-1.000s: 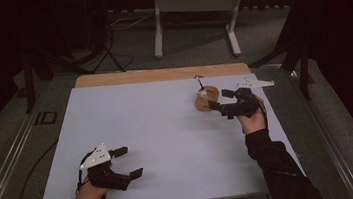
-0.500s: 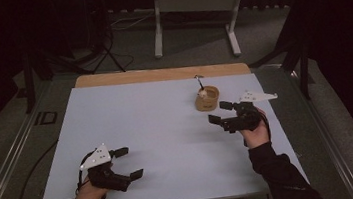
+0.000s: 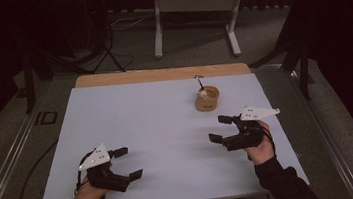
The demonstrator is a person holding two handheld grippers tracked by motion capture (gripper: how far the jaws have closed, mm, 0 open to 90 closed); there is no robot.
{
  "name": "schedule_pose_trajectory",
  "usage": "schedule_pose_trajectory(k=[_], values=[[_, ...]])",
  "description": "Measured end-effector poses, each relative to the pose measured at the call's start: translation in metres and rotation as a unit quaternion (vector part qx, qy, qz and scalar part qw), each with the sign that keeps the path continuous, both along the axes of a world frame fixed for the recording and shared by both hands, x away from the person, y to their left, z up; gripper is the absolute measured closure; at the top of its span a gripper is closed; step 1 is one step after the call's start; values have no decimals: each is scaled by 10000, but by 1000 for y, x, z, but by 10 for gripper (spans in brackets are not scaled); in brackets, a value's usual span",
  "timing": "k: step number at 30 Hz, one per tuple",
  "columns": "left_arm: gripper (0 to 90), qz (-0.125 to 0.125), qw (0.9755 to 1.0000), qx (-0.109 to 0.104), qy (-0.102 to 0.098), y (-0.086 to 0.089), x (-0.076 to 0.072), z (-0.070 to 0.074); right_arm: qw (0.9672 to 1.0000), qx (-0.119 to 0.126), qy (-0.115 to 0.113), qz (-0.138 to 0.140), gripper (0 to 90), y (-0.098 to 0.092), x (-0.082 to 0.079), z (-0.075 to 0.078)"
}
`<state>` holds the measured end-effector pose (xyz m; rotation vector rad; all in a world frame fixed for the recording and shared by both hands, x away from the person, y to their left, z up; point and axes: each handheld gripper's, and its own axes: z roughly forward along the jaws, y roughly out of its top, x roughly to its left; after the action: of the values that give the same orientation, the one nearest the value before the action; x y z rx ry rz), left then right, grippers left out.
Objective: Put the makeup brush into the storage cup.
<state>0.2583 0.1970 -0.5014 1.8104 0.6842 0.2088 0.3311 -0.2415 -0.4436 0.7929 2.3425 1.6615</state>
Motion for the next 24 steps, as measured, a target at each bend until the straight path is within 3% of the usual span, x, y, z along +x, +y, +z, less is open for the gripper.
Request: schedule_pose_trajectory(k=[6,9,24], values=[[30,37,10000,-54,-29,3,-2,3,9998,-63,6,176,137,-1,-12,-3],[30,52,10000,-56,-51,5,-2,3,9996,-219,-75,191,130,-3,-16,-6],[30,104,9999,-32,-70,17,-8,2,9985,-347,-111,420,140,-16,-29,-22]])
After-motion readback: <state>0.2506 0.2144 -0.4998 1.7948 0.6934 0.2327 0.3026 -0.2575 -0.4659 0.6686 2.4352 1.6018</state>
